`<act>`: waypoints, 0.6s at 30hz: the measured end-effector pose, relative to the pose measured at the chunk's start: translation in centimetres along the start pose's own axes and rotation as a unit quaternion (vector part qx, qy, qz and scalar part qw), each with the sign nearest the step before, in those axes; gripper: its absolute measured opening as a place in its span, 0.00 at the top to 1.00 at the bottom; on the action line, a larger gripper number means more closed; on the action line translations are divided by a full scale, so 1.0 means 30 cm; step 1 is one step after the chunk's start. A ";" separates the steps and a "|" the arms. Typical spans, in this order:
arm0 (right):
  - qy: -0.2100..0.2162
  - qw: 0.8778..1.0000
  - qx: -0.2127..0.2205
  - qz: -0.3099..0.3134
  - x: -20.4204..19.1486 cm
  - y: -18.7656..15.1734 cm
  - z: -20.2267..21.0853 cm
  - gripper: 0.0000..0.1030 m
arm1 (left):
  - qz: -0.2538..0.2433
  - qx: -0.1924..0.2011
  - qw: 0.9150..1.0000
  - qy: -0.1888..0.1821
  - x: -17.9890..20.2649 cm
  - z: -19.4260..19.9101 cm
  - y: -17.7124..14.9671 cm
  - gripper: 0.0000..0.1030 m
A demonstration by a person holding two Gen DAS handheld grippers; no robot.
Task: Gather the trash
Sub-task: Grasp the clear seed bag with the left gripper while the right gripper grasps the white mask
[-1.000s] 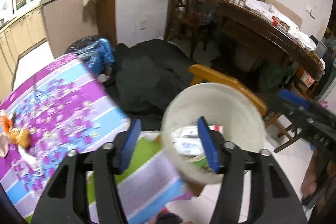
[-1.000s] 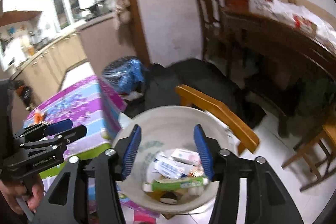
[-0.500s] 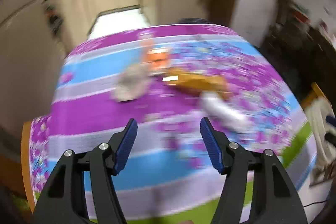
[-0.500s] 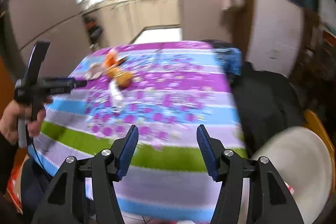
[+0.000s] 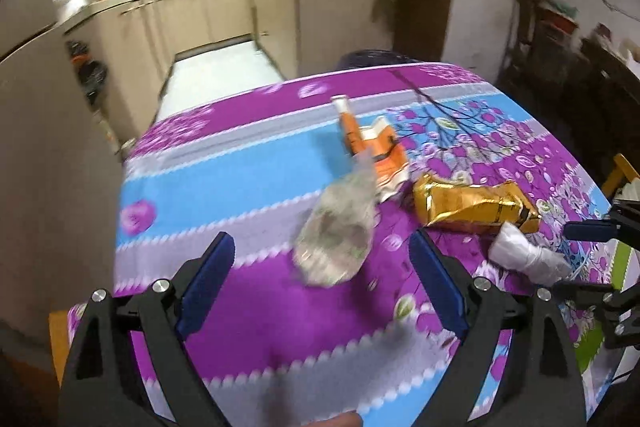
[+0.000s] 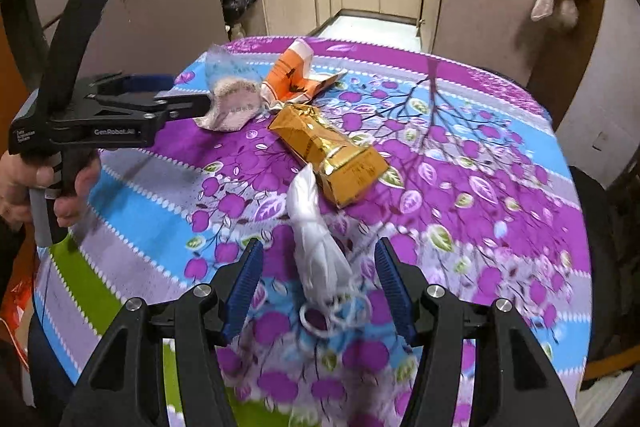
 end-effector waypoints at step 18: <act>-0.042 0.999 -0.005 0.004 -0.003 0.000 -0.101 0.70 | 0.010 -0.027 0.999 -0.017 0.013 -0.138 -0.016 0.58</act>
Point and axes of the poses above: each gripper's, at about its wrist camera, not at the fingertips, and z roughly against the way its jaws point, x to its right, y to its top, the point moved 6 cm from there along -z, roughly the way its jaws point, and after that the axes turned 9 degrees about -z, right-handed, at the moved point
